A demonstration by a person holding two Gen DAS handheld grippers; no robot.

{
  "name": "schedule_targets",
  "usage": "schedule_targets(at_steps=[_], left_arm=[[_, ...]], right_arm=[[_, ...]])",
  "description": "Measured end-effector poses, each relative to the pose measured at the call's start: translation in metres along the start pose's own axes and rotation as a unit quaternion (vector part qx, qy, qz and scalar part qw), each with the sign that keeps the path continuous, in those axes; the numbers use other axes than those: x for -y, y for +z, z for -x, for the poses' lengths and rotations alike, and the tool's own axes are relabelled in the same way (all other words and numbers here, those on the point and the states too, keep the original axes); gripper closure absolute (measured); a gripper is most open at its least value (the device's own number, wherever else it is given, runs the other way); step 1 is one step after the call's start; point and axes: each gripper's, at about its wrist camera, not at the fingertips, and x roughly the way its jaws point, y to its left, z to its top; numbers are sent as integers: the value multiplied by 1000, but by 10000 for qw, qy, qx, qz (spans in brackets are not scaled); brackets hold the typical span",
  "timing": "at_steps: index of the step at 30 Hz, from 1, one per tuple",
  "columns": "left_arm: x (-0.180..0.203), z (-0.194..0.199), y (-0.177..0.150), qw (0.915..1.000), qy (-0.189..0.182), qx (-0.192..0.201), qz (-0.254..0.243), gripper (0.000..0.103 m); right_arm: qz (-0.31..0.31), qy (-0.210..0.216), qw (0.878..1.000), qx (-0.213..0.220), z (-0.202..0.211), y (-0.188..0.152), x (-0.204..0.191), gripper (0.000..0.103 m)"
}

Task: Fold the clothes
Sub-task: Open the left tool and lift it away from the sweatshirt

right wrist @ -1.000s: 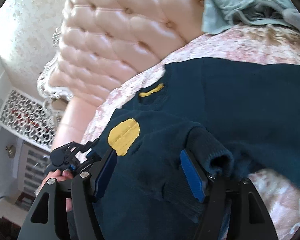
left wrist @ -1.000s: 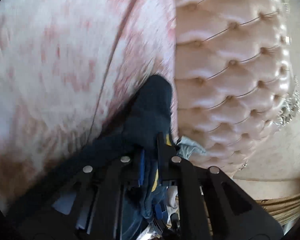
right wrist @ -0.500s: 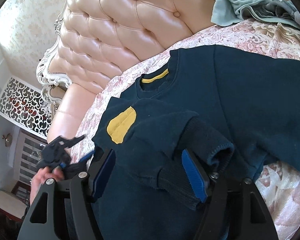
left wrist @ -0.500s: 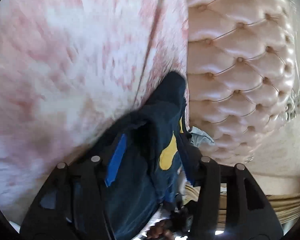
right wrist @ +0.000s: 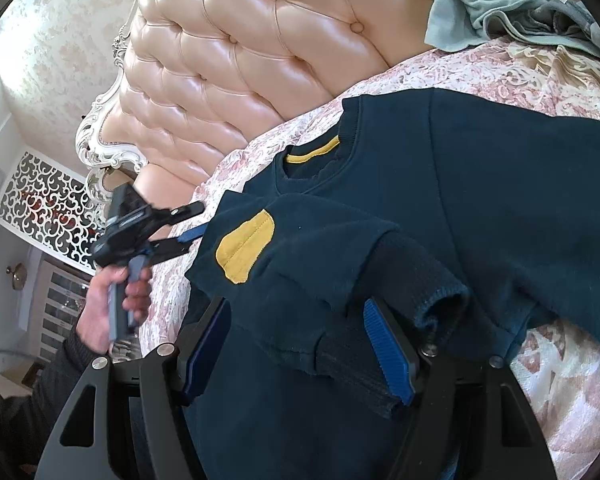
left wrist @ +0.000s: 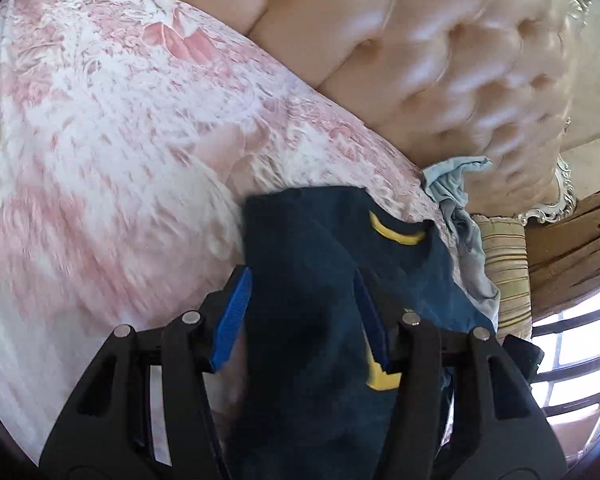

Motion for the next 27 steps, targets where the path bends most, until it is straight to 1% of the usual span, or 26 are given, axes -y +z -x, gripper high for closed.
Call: schedule_targets(at_steps=[1,2,4,6,8,9,11,12,13,14,15,16,17,19,21,23,24,26,27], left_arm=[[-3,-4,2,9997,-107,-180,-79,47],[-6,-8,5,9990,-213,-360,-159,50],[-11,-16,9,9961,-418,-710,-327,50],[-9,-21,11,9931,-493,-929,-516,51],[-4,-25,12,9898,-488,-1124,-723,63],[-1,-22,13,9892,-393,-1120,-864,94],[4,-17,16,9875,-231,-1093,-1112,93],[2,-13,17,9883,-252,-1022,-1104,93],[-1,-14,16,9881,-176,-1043,-1118,93],[-2,-20,14,9874,-22,-1097,-1137,92],[-2,-26,12,9867,140,-1140,-1152,86],[-1,-30,9,9867,278,-1127,-1141,82],[-1,-28,9,9879,212,-1087,-1087,80],[-1,-18,9,9907,194,-930,-970,64],[-3,-5,10,9932,229,-724,-877,60],[-3,10,10,9952,190,-489,-822,57],[-3,16,11,9961,148,-362,-790,57],[2,25,16,9976,-60,-67,-683,56],[3,22,19,9983,56,-67,-582,55]], right_arm=[[-7,9,10000,1,1,0,0,33],[-4,10,10000,2,1,-1,1,33],[8,5,10000,5,2,-1,0,33],[9,-3,10000,5,2,-2,0,33],[11,-8,10000,7,2,-2,0,33],[12,-1,10000,5,3,-2,0,33],[4,26,10000,4,4,-1,0,33],[-3,41,10000,0,3,-1,0,33],[-8,55,10000,-6,3,-1,0,33],[-12,68,10000,-11,3,-1,0,33],[-13,68,10000,-17,3,-1,0,33],[-13,64,10000,-23,3,-1,0,33],[-21,66,10000,-26,3,-1,0,33],[-45,75,10000,-32,4,-1,0,33],[-60,75,9999,-40,5,-1,0,33],[-60,66,10000,-41,5,-1,0,33],[-64,64,10000,-36,5,-1,0,33],[-75,61,10000,-26,5,-1,-1,33],[-66,55,10000,-23,4,-2,-1,33]])
